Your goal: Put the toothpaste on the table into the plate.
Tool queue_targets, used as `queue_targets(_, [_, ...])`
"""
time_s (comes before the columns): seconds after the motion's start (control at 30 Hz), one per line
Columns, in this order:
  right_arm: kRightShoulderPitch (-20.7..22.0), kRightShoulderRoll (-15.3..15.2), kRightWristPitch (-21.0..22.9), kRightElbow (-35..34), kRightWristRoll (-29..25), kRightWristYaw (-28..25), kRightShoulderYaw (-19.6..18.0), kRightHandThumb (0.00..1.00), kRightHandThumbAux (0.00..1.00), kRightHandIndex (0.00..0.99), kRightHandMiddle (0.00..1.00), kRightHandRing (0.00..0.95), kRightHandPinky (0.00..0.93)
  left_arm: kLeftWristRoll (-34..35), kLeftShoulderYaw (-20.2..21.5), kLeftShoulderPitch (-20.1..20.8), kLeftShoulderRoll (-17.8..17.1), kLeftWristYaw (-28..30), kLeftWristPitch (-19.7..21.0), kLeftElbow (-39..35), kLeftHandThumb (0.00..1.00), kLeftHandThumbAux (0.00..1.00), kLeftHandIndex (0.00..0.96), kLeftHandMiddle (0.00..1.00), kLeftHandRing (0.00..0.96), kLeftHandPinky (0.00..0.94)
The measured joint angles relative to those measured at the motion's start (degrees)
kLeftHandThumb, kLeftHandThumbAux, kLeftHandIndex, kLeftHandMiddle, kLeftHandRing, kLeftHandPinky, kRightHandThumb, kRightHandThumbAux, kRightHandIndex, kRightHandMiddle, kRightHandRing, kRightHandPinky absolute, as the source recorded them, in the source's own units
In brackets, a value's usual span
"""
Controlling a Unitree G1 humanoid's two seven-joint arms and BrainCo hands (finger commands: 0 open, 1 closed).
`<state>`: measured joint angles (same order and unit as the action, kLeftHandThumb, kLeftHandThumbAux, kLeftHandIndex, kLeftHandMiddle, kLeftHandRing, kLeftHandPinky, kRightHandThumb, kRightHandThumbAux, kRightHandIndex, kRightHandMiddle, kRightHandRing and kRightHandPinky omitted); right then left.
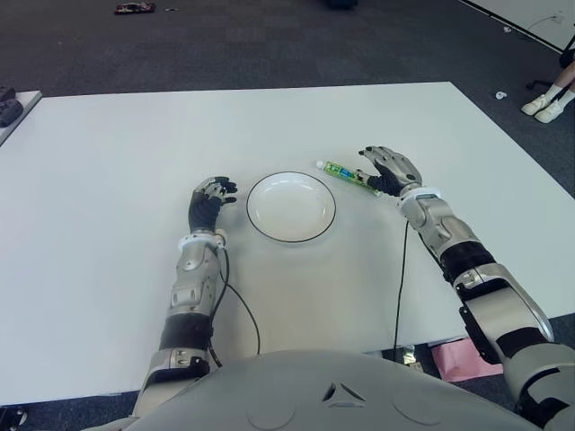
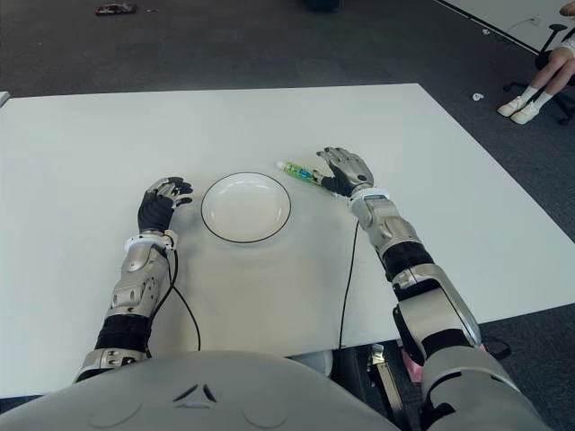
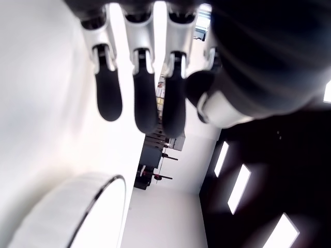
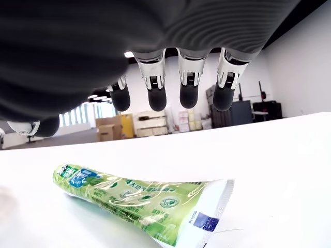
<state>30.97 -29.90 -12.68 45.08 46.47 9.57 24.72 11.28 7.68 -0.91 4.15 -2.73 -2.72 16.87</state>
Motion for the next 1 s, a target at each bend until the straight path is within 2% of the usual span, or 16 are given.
queue_targets(0.33, [5.57, -0.36, -4.65, 7.1, 0.9, -0.98, 4.17, 0.524, 0.101, 0.0, 0.0, 0.0, 0.0, 0.09, 0.01, -0.33, 0.01, -0.02, 0.48, -0.82, 0.713, 0.719, 0.431, 0.471, 0.452, 0.443])
queue_targets(0.67, [11.21, 0.85, -8.12, 18.01, 3.28, 1.77, 8.87, 0.517, 0.106, 0.0, 0.0, 0.0, 0.0, 0.37, 0.02, -0.52, 0.04, -0.18, 0.93, -1.35, 0.713, 0.719, 0.431, 0.469, 0.456, 0.45])
queue_targets(1.0, [14.71, 2.05, -10.29, 24.0, 4.16, 2.97, 12.26, 0.509, 0.109, 0.0, 0.0, 0.0, 0.0, 0.79, 0.05, -0.68, 0.04, -0.17, 0.54, -1.31, 0.713, 0.718, 0.431, 0.479, 0.466, 0.467])
